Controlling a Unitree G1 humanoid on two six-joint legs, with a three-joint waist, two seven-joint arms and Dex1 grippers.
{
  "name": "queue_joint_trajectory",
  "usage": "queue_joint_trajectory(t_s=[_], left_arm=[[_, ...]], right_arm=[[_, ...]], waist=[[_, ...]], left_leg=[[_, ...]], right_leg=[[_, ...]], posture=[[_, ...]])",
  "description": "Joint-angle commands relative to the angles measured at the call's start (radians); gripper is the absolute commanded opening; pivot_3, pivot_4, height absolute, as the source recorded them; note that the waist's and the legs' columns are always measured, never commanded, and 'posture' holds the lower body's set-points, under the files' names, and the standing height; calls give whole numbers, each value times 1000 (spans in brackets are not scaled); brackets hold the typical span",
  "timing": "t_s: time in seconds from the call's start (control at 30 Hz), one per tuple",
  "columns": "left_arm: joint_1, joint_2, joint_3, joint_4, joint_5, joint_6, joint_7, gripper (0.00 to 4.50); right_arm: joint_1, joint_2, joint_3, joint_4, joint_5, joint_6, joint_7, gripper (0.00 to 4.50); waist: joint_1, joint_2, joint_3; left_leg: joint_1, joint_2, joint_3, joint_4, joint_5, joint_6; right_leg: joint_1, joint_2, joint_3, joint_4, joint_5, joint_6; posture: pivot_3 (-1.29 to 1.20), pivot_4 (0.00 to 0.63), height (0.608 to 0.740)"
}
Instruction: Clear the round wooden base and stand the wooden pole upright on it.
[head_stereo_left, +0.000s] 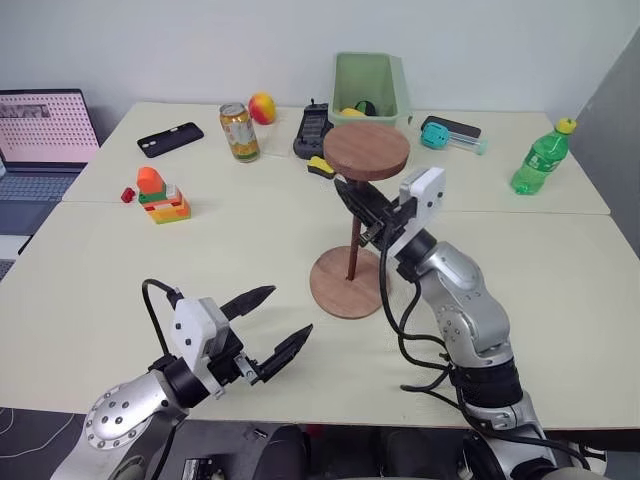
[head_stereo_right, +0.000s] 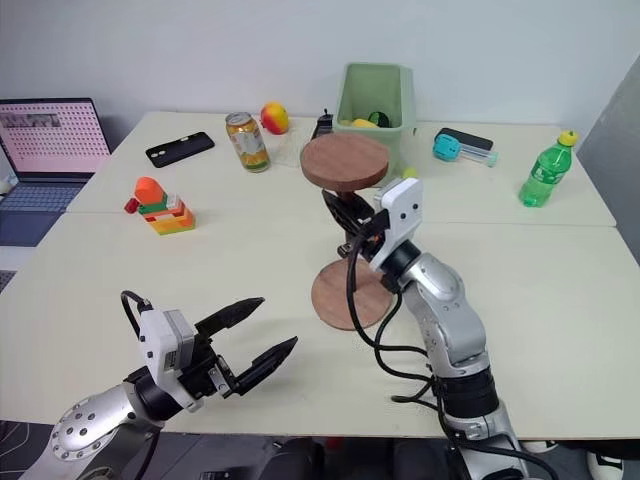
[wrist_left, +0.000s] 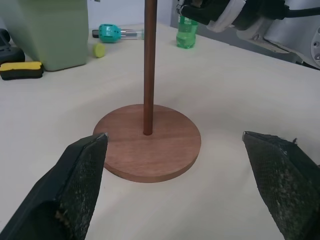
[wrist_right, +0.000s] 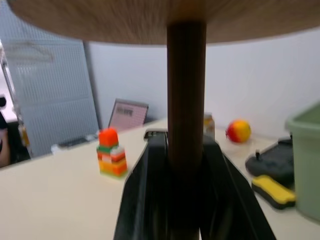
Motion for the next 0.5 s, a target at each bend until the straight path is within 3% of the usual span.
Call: queue_joint_trajectory(t_s=[0.03, 0.2, 0.4, 0.5], left_arm=[[15, 9, 35, -4, -1, -39, -21, 4500], [24, 5, 36, -4, 6, -51, -24, 4500], [36, 2, 28, -11, 13, -63, -21, 4500], [37, 3, 26, -14, 14, -63, -19, 4500]], right_arm=[[5, 16, 26, 15, 2, 9, -4, 277], [27, -11, 41, 17, -10, 2, 25, 277], [91, -118, 114, 73, -108, -62, 86, 277], [103, -90, 96, 77, -68, -12, 52, 277]], waist=[[0, 0, 0], [0, 0, 0], [0, 1, -5], [1, 0, -8]], left_leg=[[0, 0, 0, 0, 0, 0], [0, 1, 0, 0, 0, 0], [1, 0, 0, -1, 0, 0], [5, 0, -1, -1, 0, 0]], right_leg=[[0, 0, 0, 0, 0, 0], [0, 0, 0, 0, 0, 0], [1, 0, 0, -1, 0, 0], [7, 0, 0, -3, 0, 0]], posture=[[0, 150, 740], [0, 150, 740], [0, 150, 740], [0, 150, 740]])
